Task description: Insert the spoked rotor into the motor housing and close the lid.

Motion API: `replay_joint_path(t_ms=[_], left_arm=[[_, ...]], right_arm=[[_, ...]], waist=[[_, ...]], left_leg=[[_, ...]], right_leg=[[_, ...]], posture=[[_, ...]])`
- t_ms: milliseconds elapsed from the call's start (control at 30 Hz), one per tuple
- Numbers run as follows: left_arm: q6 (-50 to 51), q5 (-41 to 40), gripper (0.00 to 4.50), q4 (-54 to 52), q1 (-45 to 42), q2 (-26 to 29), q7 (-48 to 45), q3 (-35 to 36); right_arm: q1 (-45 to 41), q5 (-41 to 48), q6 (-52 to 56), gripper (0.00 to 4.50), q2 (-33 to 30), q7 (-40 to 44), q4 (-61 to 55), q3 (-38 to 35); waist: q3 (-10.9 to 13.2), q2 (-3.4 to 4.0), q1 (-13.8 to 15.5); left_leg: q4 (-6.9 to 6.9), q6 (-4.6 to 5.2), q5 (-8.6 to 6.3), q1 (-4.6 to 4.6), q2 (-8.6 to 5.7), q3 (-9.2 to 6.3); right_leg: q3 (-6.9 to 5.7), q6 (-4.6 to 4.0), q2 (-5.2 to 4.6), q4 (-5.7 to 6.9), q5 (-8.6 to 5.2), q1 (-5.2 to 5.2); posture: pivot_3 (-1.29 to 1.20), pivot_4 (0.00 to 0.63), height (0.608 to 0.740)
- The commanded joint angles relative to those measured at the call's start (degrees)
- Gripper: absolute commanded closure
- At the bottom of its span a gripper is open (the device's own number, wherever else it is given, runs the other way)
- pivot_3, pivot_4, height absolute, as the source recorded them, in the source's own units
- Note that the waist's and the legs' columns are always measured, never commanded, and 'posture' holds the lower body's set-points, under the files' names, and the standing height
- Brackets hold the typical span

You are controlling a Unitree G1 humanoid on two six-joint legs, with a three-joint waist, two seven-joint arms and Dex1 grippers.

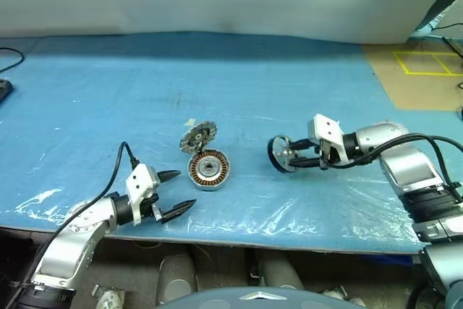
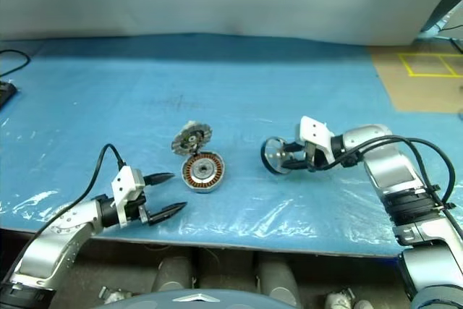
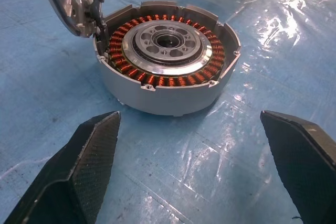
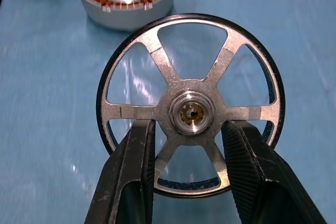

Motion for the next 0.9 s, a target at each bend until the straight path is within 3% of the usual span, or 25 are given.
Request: replay_joint_path(t_ms=[33,267,900], left_arm=[[-0.9,-1.0,0.0,-0.8,0.1,0.7,-0.9,1.2],[-3.3,-0.9,0.0,1.1,1.0,0.8,-2.2,1.8],[-15.9,1.2,0.0,10.6,1.1,-1.7,-4.0,1.2]], right_arm=[[-2.4,1.5,-0.2,3.0,3.3,0.6,-3.2,1.9],[-7.3,-1.2,-2.1,3.0,10.9,0.0,-1.1,7.7],[-12.9,-6.4,-8.7,3.0,19.3,0.4,8.7,13.7]], waist=[[0.0,0.0,0.1],[0.0,0.0,0.1],[0.0,-0.01,0.1]], left_leg=[[0.0,0.0,0.0,0.0,-0.01,0.0],[0.0,-0.01,0.0,-0.11,-0.03,-0.01],[0.0,-0.02,0.0,-0.1,-0.01,-0.01]], right_leg=[[0.0,0.0,0.0,0.0,0.0,0.0],[-0.01,-0.01,-0.04,0.0,0.01,-0.07],[-0.02,-0.02,-0.03,0.01,0.02,-0.06]], posture=[[0.0,0.15,0.74],[0.0,0.15,0.74],[0.0,0.15,0.74]])
